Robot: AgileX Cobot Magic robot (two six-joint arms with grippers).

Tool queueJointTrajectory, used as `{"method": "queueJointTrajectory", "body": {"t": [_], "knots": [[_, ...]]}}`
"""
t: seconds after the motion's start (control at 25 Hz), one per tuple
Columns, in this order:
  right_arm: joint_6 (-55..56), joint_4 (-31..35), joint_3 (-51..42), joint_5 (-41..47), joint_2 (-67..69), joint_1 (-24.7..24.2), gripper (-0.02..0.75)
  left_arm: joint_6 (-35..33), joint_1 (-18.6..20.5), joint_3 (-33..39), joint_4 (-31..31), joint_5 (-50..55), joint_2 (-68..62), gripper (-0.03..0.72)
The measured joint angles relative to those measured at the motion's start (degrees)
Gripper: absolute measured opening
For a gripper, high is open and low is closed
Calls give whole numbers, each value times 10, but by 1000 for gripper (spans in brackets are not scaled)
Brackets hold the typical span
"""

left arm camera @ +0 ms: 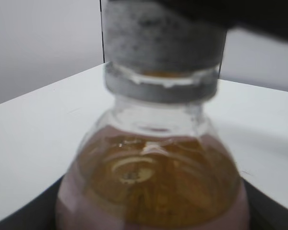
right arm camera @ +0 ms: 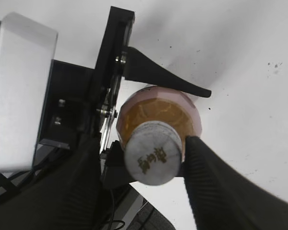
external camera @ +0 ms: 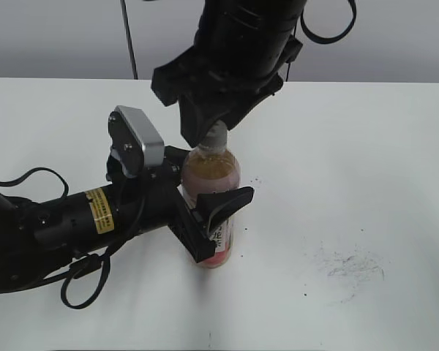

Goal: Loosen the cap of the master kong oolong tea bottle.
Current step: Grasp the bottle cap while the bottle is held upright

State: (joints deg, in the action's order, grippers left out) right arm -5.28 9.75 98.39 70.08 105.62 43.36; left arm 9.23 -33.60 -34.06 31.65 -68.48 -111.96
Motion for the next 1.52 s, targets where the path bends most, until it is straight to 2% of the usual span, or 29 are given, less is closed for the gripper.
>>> {"method": "queueJointTrajectory", "body": {"t": [0.32,0.56,0.72,0.88,1.24,1.52], "knots": [[-35,-5,-22,-4,-1,0,279,0,0,0,1,-1,0,445],[-113,-6,-29,-9,-9,0,278,-3,0,0,4,-1,0,445],[-204,-6,-33,-8,-16,0,278,-6,0,0,8,-2,0,445],[-351,-1,-35,-6,-18,0,275,-7,-1,0,12,-4,0,445],[-822,22,-35,-6,-19,-1,274,-13,-1,0,20,-6,0,445],[-1074,20,-35,-7,-22,-1,274,-14,-1,0,21,-6,0,445]]}}
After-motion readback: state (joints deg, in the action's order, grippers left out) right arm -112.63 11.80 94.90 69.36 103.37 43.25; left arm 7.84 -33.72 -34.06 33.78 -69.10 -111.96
